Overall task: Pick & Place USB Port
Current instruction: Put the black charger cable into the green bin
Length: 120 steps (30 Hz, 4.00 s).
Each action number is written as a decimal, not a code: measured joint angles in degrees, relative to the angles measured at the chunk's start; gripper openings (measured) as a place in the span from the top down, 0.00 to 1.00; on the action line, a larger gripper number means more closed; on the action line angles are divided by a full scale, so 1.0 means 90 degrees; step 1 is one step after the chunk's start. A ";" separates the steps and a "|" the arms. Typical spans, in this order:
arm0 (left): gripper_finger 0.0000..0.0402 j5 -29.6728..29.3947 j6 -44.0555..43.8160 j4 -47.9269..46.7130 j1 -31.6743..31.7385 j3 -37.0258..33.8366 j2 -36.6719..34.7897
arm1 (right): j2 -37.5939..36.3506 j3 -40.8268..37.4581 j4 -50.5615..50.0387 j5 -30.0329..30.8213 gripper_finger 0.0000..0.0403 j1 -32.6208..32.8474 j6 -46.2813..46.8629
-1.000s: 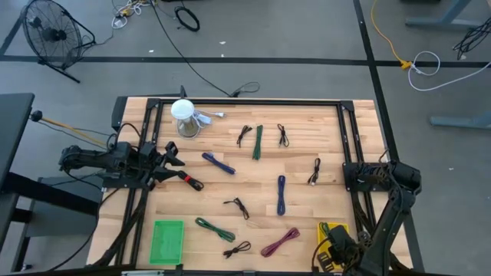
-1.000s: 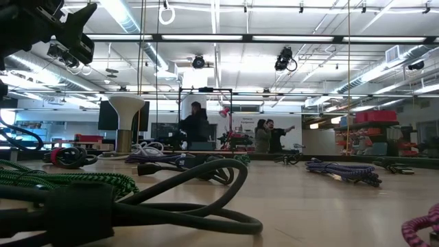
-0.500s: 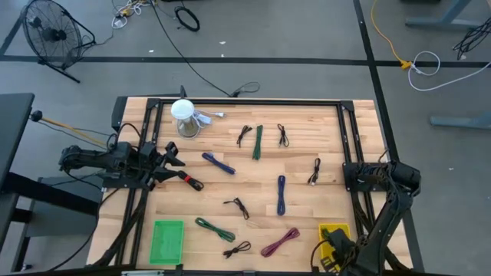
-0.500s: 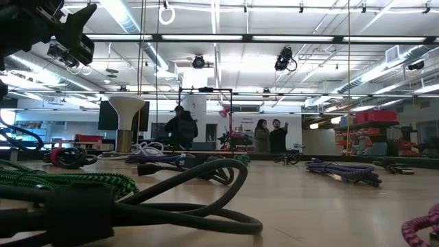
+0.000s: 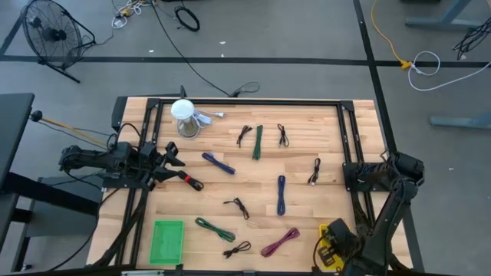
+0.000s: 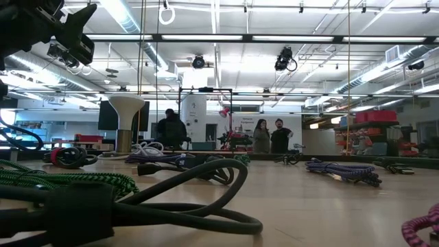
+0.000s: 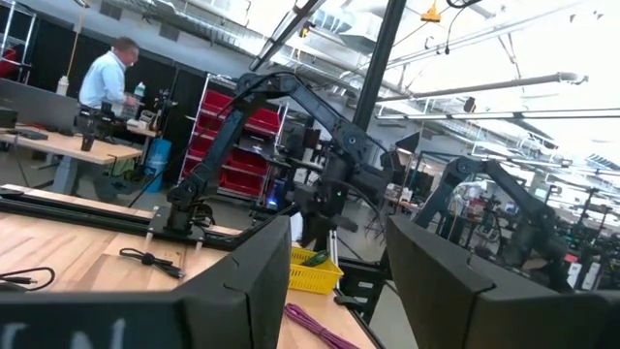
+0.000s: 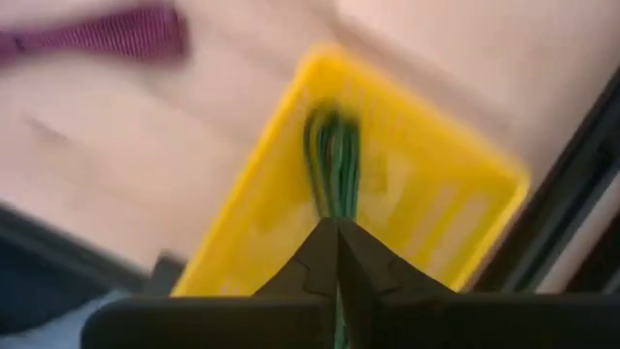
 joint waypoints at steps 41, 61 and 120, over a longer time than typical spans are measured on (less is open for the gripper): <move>0.56 -0.0121 -0.0166 -0.0330 0.0000 0.0000 0.0002 | -0.0095 -0.1789 -0.1624 0.0980 0.52 -0.5287 -0.4663; 0.56 -0.0121 -0.0299 -0.0450 0.0002 0.0000 0.0002 | -0.1225 -0.3551 0.1377 0.1171 0.52 -0.5523 -0.3951; 0.56 -0.1478 0.1194 0.3789 -0.1518 0.1553 0.5658 | -0.0614 -0.0243 0.8661 0.2029 0.99 -0.4238 -1.1574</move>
